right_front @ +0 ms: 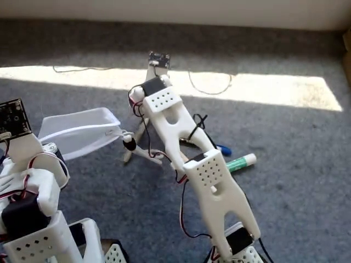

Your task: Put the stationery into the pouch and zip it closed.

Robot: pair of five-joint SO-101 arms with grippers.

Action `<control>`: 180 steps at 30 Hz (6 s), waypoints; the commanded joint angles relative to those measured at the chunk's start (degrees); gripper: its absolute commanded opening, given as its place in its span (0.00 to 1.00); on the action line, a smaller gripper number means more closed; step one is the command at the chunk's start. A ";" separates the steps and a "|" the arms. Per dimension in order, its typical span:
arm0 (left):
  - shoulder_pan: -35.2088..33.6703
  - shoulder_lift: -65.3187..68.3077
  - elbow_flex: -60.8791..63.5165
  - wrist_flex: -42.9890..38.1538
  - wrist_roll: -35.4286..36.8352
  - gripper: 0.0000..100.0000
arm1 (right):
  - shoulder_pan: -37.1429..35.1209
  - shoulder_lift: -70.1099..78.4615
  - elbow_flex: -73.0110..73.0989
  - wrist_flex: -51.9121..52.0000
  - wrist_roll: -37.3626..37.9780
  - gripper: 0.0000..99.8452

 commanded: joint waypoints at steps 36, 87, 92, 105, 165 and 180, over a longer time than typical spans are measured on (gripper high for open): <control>11.74 0.66 -7.87 -0.26 5.19 0.01 | 14.73 -2.77 -22.02 19.47 19.96 0.01; 14.37 10.95 -5.85 -0.35 4.66 0.01 | 16.04 4.97 -6.90 10.59 28.40 0.18; 14.37 10.95 -5.76 -0.35 4.66 0.01 | 15.52 7.60 -8.57 10.42 28.40 0.17; 14.37 10.95 -5.05 -0.35 4.66 0.01 | 15.16 9.89 -12.79 13.67 28.84 0.01; 23.08 44.00 -43.82 15.91 6.77 0.01 | 15.25 -72.57 39.87 19.03 28.40 0.00; 23.08 46.46 -43.03 16.79 8.18 0.01 | 6.29 -86.46 40.04 12.00 28.40 0.00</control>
